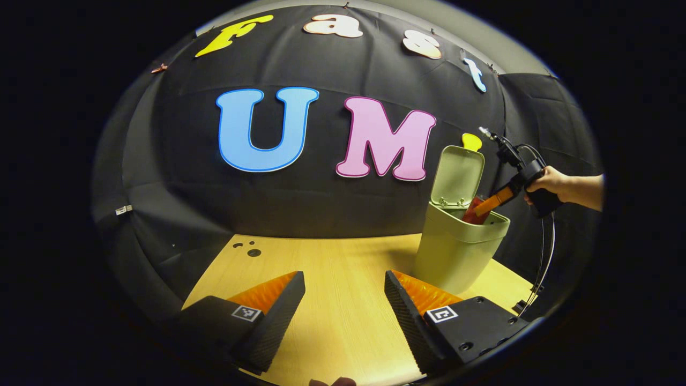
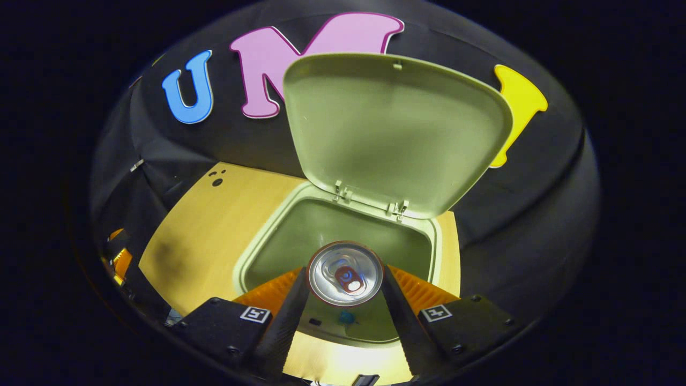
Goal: Press the lid of the desktop garbage bin to open it, pick up the crumpled paper on the desktop and throw it into the bin, then pick up the pop can on the desktop and drop it into the bin, and finally close the garbage bin lid.
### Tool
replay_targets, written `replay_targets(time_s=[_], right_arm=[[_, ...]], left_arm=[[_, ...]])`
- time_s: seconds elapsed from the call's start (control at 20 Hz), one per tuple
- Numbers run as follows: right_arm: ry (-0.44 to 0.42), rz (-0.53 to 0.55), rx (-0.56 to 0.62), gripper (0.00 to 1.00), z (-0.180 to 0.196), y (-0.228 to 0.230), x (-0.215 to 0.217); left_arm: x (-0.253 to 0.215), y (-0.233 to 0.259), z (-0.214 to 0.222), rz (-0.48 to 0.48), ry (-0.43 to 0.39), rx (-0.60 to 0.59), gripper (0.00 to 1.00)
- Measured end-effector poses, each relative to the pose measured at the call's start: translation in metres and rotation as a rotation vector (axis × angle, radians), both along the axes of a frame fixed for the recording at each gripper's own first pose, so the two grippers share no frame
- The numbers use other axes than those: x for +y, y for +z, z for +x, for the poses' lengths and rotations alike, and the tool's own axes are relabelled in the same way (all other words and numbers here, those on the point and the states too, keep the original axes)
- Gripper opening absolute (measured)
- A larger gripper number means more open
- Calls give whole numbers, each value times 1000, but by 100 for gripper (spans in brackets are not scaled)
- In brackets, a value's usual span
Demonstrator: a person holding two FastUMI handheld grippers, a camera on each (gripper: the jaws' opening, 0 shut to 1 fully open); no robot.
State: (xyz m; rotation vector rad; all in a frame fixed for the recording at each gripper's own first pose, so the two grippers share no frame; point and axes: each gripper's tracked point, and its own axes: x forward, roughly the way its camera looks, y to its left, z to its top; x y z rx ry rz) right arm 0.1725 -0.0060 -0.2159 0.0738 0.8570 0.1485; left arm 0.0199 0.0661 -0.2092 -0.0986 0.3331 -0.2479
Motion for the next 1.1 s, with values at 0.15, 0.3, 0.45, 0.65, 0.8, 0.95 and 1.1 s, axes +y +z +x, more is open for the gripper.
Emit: replay_targets(time_s=[0.15,0.3,0.45,0.65,0.8,0.95,1.1], right_arm=[[-21,18,22,87,1,-15,-1],[-27,7,21,87,-1,-22,-6],[-37,11,13,84,-1,-21,-7],[-49,43,-20,83,-4,-6,-5],[-60,92,-59,83,-9,14,0],[-82,118,-100,83,-13,36,-3],[-98,116,-172,85,-13,61,-6]], left_arm=[[2,-1,1,19,6,-2,96],[1,0,3,28,13,-5,96],[-1,3,3,32,12,-7,96],[-5,1,-1,34,6,-5,96],[-8,-3,-5,35,0,2,96],[-8,-4,-8,35,-4,5,96],[-8,-3,-8,36,-6,1,96]])
